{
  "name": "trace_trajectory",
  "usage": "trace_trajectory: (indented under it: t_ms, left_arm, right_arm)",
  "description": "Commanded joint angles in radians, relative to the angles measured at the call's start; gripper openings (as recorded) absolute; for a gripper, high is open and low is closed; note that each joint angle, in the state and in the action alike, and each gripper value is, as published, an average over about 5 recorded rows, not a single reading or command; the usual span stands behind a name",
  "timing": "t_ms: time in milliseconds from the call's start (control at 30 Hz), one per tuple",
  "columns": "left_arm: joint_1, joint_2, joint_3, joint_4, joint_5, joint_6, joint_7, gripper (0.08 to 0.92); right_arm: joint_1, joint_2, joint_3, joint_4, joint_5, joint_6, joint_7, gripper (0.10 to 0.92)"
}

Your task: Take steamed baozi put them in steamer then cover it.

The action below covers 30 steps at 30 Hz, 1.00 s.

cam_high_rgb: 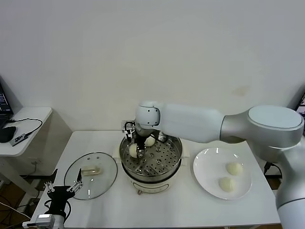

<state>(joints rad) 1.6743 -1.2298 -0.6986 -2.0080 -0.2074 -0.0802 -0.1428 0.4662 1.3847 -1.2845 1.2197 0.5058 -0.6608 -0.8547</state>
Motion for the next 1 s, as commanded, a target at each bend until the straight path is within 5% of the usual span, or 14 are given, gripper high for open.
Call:
trace_trajectory:
  t_ms: [33,400,1000]
  left_arm:
    - [-0.001,0.000,0.001,0.002,0.001,0.000,0.000,0.823]
    - [-0.004,0.007,0.004,0.002,0.003,0.000,0.001,0.823]
    - [-0.009,0.013,0.042,-0.003,0.019,0.003,0.004,0.823]
  right_arm:
    - [-0.015,0.033,-0.004,-0.018,0.001,-0.017,-0.004,0.758]
    - [0.152,-0.118,-0.001,0.110,-0.031,0.060,-0.134,0.823]
    - [0.238,-0.775,-0.056,0.441,-0.296,0.282,-0.295,0.823]
